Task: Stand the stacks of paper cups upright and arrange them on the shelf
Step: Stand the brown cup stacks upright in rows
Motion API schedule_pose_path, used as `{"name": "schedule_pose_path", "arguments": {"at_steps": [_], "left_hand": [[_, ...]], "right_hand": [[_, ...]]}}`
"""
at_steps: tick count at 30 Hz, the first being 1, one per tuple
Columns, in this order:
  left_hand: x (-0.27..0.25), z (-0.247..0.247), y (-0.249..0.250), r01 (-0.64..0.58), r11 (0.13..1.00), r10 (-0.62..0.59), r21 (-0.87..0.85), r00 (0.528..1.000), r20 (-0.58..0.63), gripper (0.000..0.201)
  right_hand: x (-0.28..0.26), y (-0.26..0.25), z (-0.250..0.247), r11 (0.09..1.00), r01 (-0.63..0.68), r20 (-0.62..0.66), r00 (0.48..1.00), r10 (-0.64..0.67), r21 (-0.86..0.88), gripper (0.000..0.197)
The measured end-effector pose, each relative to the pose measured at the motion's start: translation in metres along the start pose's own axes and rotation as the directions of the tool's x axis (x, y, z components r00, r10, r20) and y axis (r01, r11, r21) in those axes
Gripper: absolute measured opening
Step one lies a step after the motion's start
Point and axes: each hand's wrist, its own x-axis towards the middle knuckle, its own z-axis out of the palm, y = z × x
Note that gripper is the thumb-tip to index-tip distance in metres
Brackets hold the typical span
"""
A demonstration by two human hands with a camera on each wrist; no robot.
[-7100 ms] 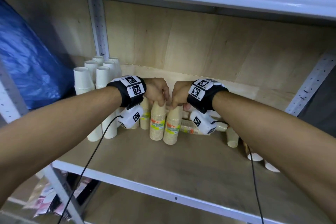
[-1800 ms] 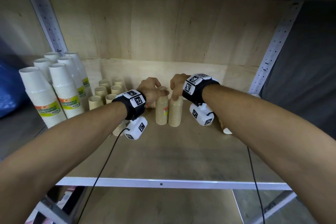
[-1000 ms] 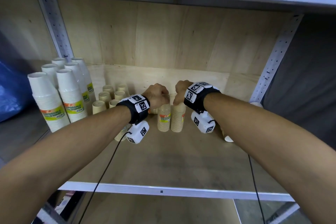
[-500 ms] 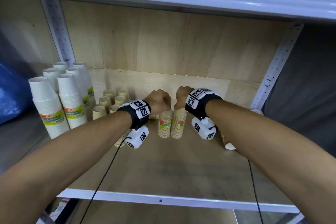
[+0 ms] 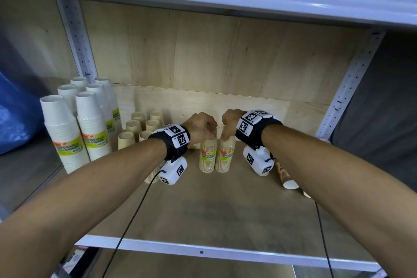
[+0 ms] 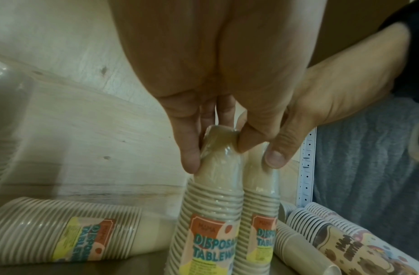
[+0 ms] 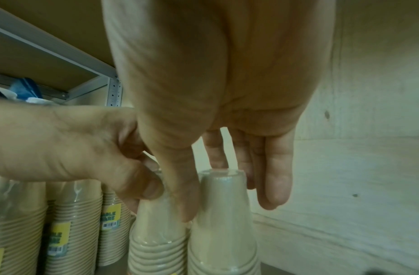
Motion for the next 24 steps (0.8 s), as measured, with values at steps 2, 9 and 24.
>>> {"name": "schedule_pose_path", "arguments": {"at_steps": [2,9,24], "left_hand": [[0.000,0.000,0.000,0.000,1.000,0.000,0.000,1.000,0.006,0.042],[0.002,-0.004,0.004,0.005,1.000,-0.007,0.029,0.999,0.034,0.040],[-0.020,-0.050,0.022,0.147,0.966,-0.202,0.212,0.942,0.268,0.033]], "right_hand": [[0.003,0.002,0.001,1.000,0.001,0.009,1.000,-0.001,0.019,0.045],[-0.001,0.002,0.004,0.998,0.053,-0.061,0.997,-0.051,0.035,0.034],[-0.034,-0.039,-0.027,0.986,0.134,0.134,0.980,-0.146,0.097,0.038]]}}
